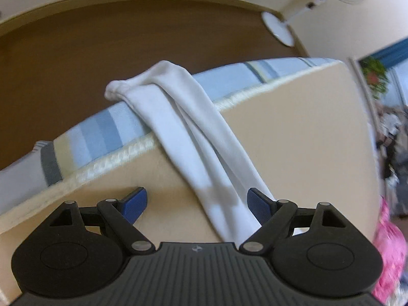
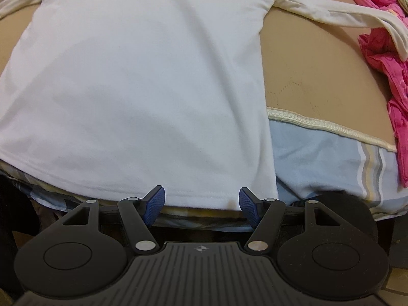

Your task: Fold small clothes

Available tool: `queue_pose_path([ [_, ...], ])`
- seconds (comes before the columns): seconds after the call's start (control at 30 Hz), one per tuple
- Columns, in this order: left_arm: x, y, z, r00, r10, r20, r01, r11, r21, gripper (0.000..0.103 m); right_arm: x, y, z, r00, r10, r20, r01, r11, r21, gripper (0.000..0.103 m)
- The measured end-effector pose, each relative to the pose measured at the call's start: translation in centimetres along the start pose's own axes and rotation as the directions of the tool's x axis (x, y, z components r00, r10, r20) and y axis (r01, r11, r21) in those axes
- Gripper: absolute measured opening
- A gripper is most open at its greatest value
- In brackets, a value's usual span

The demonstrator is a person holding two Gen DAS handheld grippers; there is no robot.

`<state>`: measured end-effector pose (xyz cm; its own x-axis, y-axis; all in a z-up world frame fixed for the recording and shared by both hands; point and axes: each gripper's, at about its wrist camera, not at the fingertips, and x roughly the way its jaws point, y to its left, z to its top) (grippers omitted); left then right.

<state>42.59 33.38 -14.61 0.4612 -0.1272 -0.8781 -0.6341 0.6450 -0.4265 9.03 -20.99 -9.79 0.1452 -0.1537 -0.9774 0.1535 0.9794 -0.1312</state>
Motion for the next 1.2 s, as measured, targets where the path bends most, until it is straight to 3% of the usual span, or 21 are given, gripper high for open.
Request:
queue_pose_path([
  [0.03,-0.1,-0.9,0.1,0.998,0.047,0.044,-0.048,0.999,0.013,0.056,0.0,0.1,0.2,1.000,-0.005,-0.002,0.005,1.000,-0.007,0.066],
  [0.07,0.1,-1.6,0.7,0.994,0.085,0.065,-0.089,0.995,0.054,0.006,0.0,0.3,0.4,1.000,-0.007,-0.001,0.007,1.000,-0.014,0.066],
  [0.13,0.1,-3.5,1.6,0.991,0.119,0.065,-0.125,0.987,0.099,0.004,-0.1,0.5,0.6,1.000,-0.003,0.004,0.003,1.000,-0.030,0.067],
  [0.2,-2.9,-5.7,1.4,0.986,0.096,0.137,-0.118,0.981,0.155,0.004,-0.2,0.6,0.7,1.000,0.006,0.011,-0.005,0.999,-0.049,0.067],
  [0.27,-6.9,-9.5,-0.3,0.974,0.025,0.227,-0.083,0.964,0.252,0.004,0.1,0.5,0.6,1.000,0.005,0.013,-0.004,0.998,-0.058,0.067],
  [0.33,-11.7,-14.1,-3.9,0.951,-0.108,0.290,-0.011,0.924,0.382,0.004,0.5,0.2,0.5,1.000,0.008,0.014,-0.008,0.999,-0.047,0.067],
  [0.4,-16.6,-18.5,-10.7,0.913,-0.275,0.303,0.069,0.834,0.547,0.004,0.9,-0.1,0.5,1.000,0.019,0.017,-0.019,0.999,-0.032,0.067],
  [0.43,-18.3,-20.1,-15.0,0.896,-0.343,0.281,0.098,0.772,0.628,0.004,0.9,-0.2,0.4,0.999,0.023,0.026,-0.023,0.999,-0.025,0.067],
  [0.5,-19.8,-21.6,-23.6,0.887,-0.428,0.172,0.157,0.630,0.761,0.010,0.7,-0.7,0.4,0.998,0.033,0.053,-0.033,0.999,0.000,0.067],
  [0.53,-19.5,-21.7,-28.5,0.897,-0.435,0.077,0.191,0.538,0.821,0.032,0.5,-1.0,0.3,0.997,0.043,0.067,-0.044,0.999,0.016,0.067],
  [0.57,-18.7,-21.2,-32.2,0.913,-0.408,0.001,0.210,0.472,0.856,0.074,0.4,-1.4,0.3,0.995,0.052,0.079,-0.055,0.998,0.031,0.067],
  [0.6,-17.5,-20.2,-35.4,0.930,-0.363,-0.055,0.218,0.427,0.878,0.090,0.2,-2.0,0.1,0.994,0.059,0.091,-0.064,0.997,0.047,0.067],
  [0.63,-16.2,-18.5,-38.2,0.943,-0.318,-0.096,0.223,0.391,0.893,0.096,0.1,-2.6,-0.1,0.993,0.061,0.101,-0.067,0.996,0.061,0.067],
  [0.7,-14.0,-15.2,-41.2,0.974,-0.208,-0.091,0.158,0.334,0.929,0.096,-0.1,-4.0,-0.4,0.991,0.056,0.123,-0.067,0.993,0.094,0.067],
  [0.77,-12.3,-11.9,-40.9,0.993,-0.111,-0.039,0.074,0.334,0.940,0.096,-0.1,-5.5,-0.5,0.989,0.053,0.137,-0.070,0.990,0.123,0.067],
  [0.8,-11.8,-10.8,-39.6,0.997,-0.081,-0.011,0.039,0.356,0.934,0.096,-0.1,-6.3,-0.4,0.987,0.053,0.151,-0.075,0.987,0.145,0.067],
  [0.93,-11.2,-8.6,-31.0,0.993,-0.019,0.119,-0.094,0.494,0.864,0.096,-0.6,-9.0,2.3,0.963,0.087,0.254,-0.149,0.960,0.237,0.067],
  [1.0,-11.2,-8.9,-27.3,0.991,-0.012,0.133,-0.104,0.564,0.819,0.096,-1.2,-10.1,5.0,0.931,0.146,0.333,-0.247,0.926,0.285,0.067],
  [1.07,-11.1,-9.4,-24.1,0.990,0.004,0.142,-0.113,0.632,0.767,0.096,-1.7,-10.7,8.5,0.882,0.199,0.427,-0.353,0.879,0.320,0.068],
  [1.13,-10.9,-9.4,-21.8,0.991,0.008,0.136,-0.106,0.673,0.732,0.096,-1.5,-10.8,11.9,0.841,0.216,0.496,-0.410,0.853,0.324,0.069],
  [1.2,-9.9,-9.7,-21.3,0.991,0.019,0.131,-0.107,0.689,0.716,0.096,-0.4,-10.1,15.9,0.826,0.221,0.519,-0.421,0.854,0.307,0.071],
])
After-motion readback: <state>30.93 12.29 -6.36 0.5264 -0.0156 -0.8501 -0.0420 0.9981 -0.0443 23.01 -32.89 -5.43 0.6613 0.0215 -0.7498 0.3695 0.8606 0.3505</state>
